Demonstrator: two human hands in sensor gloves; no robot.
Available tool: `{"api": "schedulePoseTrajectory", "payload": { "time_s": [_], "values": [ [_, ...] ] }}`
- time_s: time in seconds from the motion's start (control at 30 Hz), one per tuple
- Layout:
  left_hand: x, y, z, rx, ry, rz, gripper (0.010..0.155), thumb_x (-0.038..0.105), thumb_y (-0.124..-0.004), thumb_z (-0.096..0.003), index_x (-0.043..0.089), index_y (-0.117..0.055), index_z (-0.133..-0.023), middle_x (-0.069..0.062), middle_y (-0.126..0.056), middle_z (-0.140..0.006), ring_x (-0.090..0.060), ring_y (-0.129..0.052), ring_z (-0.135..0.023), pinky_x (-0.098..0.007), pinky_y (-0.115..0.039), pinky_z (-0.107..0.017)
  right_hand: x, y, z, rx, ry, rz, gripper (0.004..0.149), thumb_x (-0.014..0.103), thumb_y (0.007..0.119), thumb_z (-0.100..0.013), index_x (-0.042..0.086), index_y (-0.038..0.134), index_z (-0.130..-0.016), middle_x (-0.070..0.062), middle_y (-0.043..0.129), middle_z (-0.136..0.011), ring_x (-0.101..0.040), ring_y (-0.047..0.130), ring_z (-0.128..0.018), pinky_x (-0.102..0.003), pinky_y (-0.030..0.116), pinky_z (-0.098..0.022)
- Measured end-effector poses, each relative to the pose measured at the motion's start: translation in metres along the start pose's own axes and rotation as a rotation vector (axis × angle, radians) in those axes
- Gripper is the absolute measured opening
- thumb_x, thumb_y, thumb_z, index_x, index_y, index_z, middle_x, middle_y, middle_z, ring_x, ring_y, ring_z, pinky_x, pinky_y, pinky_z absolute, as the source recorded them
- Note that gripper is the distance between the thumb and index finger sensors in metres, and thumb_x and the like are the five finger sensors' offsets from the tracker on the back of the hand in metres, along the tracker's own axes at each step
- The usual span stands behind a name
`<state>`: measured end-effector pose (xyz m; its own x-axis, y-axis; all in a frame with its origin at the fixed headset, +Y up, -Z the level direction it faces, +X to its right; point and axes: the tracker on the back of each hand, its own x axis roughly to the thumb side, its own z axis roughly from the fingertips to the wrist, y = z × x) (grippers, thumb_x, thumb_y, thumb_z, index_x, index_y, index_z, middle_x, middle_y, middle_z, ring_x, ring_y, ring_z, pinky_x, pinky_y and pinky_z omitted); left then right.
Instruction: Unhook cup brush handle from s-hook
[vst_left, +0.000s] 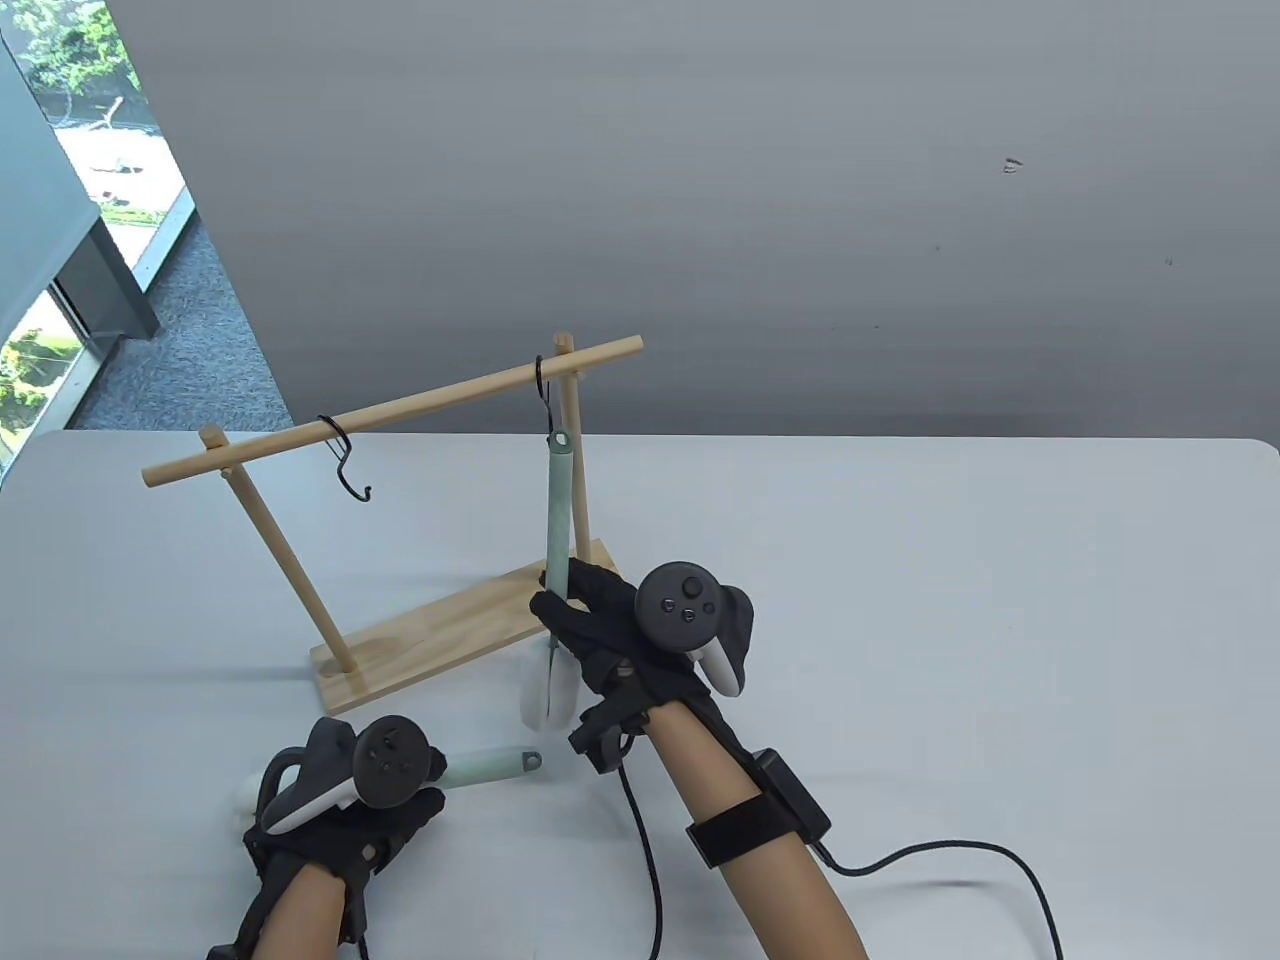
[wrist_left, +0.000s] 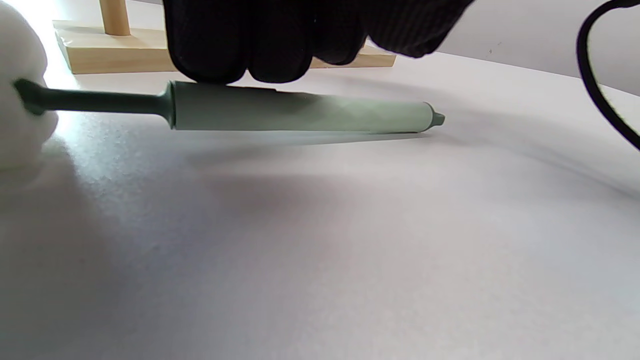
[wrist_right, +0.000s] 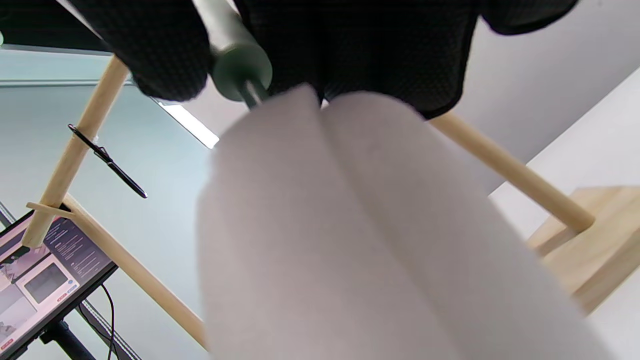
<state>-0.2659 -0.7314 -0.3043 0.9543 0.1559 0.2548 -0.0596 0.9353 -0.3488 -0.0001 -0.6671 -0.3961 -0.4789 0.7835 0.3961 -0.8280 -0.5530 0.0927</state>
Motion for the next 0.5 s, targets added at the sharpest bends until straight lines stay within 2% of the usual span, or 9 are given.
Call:
{"api": "schedulePoseTrajectory", "payload": {
  "time_s": [0.2,0.37,0.5],
  "values": [
    [0.004,0.001,0.000,0.016,-0.067,0.089,0.053,0.041,-0.074,-0.0438,0.018,-0.071,-0.092,-0.013,-0.079,-0.097,-0.042,-0.084,-0.088,-0.063,-0.050,-0.069,0.000,-0.028,0.029,-0.045,-0.033,0.184,0.053,0.039,0.074,-0.048,0.003,0.070,-0.087,-0.029,0.069,-0.092,-0.052,0.076,-0.082,-0.071,0.046,-0.058],
    [0.013,0.003,-0.001,0.047,-0.090,0.030,0.055,0.041,-0.075,-0.0433,0.019,-0.069,-0.093,-0.013,-0.076,-0.100,-0.042,-0.082,-0.089,-0.064,-0.048,-0.070,-0.008,-0.048,0.060,-0.039,-0.032,0.435,0.053,0.037,0.076,-0.047,0.002,0.072,-0.087,-0.030,0.069,-0.093,-0.053,0.075,-0.083,-0.072,0.043,-0.059],
    [0.014,0.001,-0.003,0.038,-0.088,0.006,0.055,0.041,-0.075,-0.0430,0.019,-0.069,-0.093,-0.013,-0.075,-0.101,-0.042,-0.081,-0.090,-0.064,-0.047,-0.070,-0.020,-0.059,0.083,0.005,0.023,0.621,0.053,0.036,0.078,-0.047,0.001,0.073,-0.086,-0.030,0.069,-0.094,-0.054,0.073,-0.084,-0.073,0.041,-0.061]
  ]
}}
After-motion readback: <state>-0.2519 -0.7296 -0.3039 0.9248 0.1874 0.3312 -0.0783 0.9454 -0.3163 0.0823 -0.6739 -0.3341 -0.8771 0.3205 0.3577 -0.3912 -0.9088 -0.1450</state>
